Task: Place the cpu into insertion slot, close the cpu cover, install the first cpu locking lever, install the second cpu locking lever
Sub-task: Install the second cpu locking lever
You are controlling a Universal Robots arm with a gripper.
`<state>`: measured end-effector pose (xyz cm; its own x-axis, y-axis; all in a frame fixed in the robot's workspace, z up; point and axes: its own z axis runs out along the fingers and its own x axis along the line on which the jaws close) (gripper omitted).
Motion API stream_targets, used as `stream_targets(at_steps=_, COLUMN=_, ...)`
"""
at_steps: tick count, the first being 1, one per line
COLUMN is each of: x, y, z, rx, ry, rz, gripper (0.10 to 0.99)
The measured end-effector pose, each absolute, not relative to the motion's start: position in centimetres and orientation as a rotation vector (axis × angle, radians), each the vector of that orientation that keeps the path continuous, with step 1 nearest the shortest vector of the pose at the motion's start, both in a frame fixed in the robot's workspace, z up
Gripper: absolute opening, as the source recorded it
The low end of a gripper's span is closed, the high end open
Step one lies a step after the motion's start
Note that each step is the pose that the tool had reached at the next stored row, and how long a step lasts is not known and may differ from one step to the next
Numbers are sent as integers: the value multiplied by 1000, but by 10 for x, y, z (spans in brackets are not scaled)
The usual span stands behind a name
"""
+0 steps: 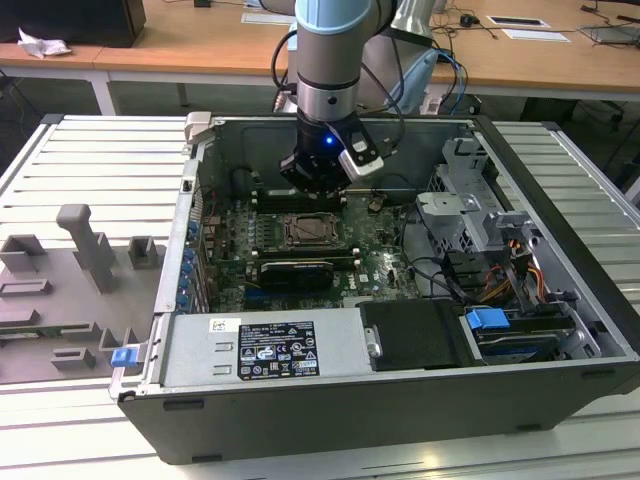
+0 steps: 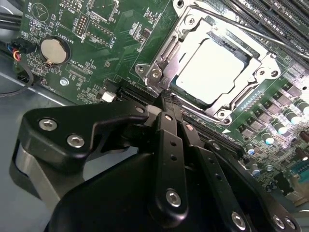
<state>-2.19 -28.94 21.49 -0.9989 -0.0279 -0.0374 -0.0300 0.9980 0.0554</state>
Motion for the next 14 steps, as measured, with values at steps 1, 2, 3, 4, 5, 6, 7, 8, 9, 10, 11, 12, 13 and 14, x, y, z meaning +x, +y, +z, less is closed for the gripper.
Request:
stream_targets(at_steps=1, x=-22, y=-290, z=215, rx=-45, ry=3103, rz=87, gripper=106)
stream_targets(at_steps=2, x=-22, y=-291, z=215, rx=-45, ry=3103, rz=87, gripper=106)
stream_targets(at_steps=3, x=-22, y=-292, z=215, rx=-45, ry=3103, rz=87, gripper=106)
stream_targets(at_steps=4, x=-22, y=-294, z=215, rx=-45, ry=3103, rz=87, gripper=106)
stream_targets(at_steps=5, x=-22, y=-295, z=215, rx=-45, ry=3103, rz=87, gripper=106)
stream_targets(at_steps=6, x=-22, y=-296, z=215, rx=-45, ry=3103, rz=87, gripper=106)
stream_targets(at_steps=7, x=-22, y=-298, z=215, rx=-45, ry=3103, rz=87, gripper=106)
stream_targets(at_steps=8, x=-22, y=-300, z=215, rx=-45, ry=3103, rz=87, gripper=106)
stream_targets(at_steps=9, x=-22, y=-301, z=215, rx=-45, ry=3103, rz=87, gripper=106)
stream_targets(at_steps=10, x=-22, y=-302, z=215, rx=-45, ry=3103, rz=87, gripper=106)
stream_targets(at_steps=11, x=-22, y=-302, z=215, rx=-45, ry=3103, rz=87, gripper=106)
stream_targets(at_steps=12, x=-22, y=-302, z=220, rx=-45, ry=3103, rz=87, gripper=106)
stream_targets(at_steps=13, x=-22, y=-302, z=226, rx=-45, ry=3103, rz=87, gripper=106)
stream_targets(at_steps=14, x=-22, y=-302, z=235, rx=-45, ry=3103, rz=87, gripper=106)
